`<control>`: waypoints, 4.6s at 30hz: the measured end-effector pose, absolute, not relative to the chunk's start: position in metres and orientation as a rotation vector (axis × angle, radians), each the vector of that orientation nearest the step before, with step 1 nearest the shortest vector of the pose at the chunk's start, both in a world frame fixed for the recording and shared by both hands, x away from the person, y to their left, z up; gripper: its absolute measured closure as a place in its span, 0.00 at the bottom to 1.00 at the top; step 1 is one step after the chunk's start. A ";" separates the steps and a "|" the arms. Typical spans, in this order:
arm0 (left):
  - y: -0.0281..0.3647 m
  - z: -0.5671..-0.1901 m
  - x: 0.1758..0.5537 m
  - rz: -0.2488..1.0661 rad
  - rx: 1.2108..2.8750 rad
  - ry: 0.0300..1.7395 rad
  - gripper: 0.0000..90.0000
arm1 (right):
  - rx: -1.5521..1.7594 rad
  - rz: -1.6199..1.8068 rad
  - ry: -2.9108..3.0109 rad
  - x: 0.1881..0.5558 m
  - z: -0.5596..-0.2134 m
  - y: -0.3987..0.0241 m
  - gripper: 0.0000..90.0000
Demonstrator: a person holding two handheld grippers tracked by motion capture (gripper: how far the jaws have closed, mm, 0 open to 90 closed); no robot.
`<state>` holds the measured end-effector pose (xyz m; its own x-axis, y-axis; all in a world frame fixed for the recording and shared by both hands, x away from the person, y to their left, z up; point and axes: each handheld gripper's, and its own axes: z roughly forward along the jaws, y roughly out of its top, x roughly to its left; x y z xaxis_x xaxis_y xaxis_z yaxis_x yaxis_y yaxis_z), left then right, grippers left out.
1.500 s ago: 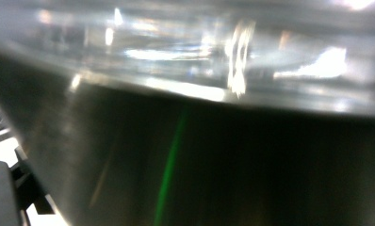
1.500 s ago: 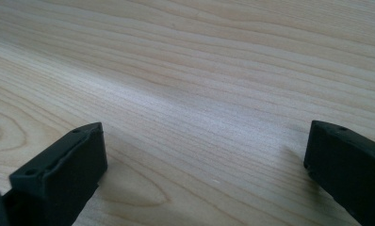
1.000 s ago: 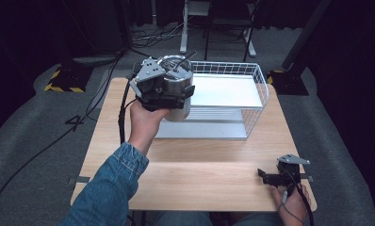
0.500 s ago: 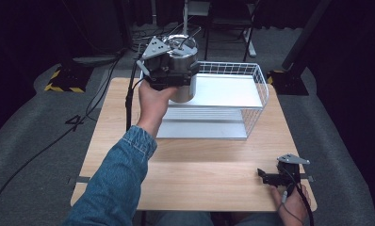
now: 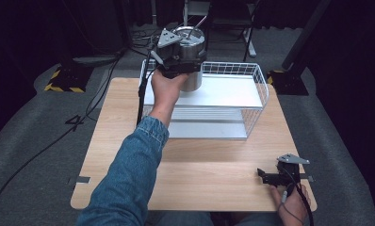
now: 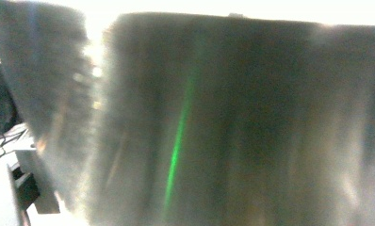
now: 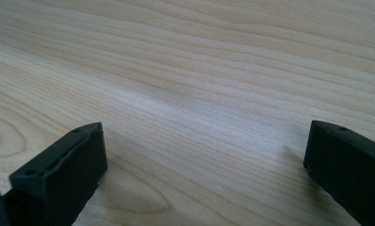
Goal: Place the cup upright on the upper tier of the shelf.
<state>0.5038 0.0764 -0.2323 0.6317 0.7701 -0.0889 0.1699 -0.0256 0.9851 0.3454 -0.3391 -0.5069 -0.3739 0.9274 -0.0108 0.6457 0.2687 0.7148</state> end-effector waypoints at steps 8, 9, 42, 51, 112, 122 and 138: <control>0.064 -0.243 0.519 0.585 1.575 0.858 0.04 | 1.420 0.880 2.115 0.345 -0.507 -0.339 0.00; 0.063 -0.244 0.520 0.587 1.580 0.860 0.04 | 1.421 0.881 2.115 0.345 -0.507 -0.339 0.00; 0.056 -0.267 0.532 0.627 1.631 0.881 0.04 | 1.416 0.882 2.116 0.346 -0.507 -0.339 0.00; 0.056 -0.268 0.532 0.654 1.627 0.881 0.00 | 1.417 0.883 2.114 0.346 -0.507 -0.339 0.00; 0.171 -0.257 0.356 0.702 1.650 0.764 0.00 | 1.437 0.876 2.103 0.348 -0.507 -0.337 0.00; 0.192 -0.295 0.337 0.674 1.682 0.779 0.00 | 1.438 0.876 2.102 0.348 -0.507 -0.337 0.00; 0.220 -0.380 0.324 0.612 1.752 0.894 0.00 | 1.437 0.876 2.102 0.348 -0.507 -0.337 0.00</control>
<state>0.3237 0.2196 -0.3796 0.5932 0.8049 -0.0119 0.2808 -0.1931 0.9401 0.3483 -0.3369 -0.5068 -0.3596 0.9331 -0.0089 0.6506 0.2575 0.7144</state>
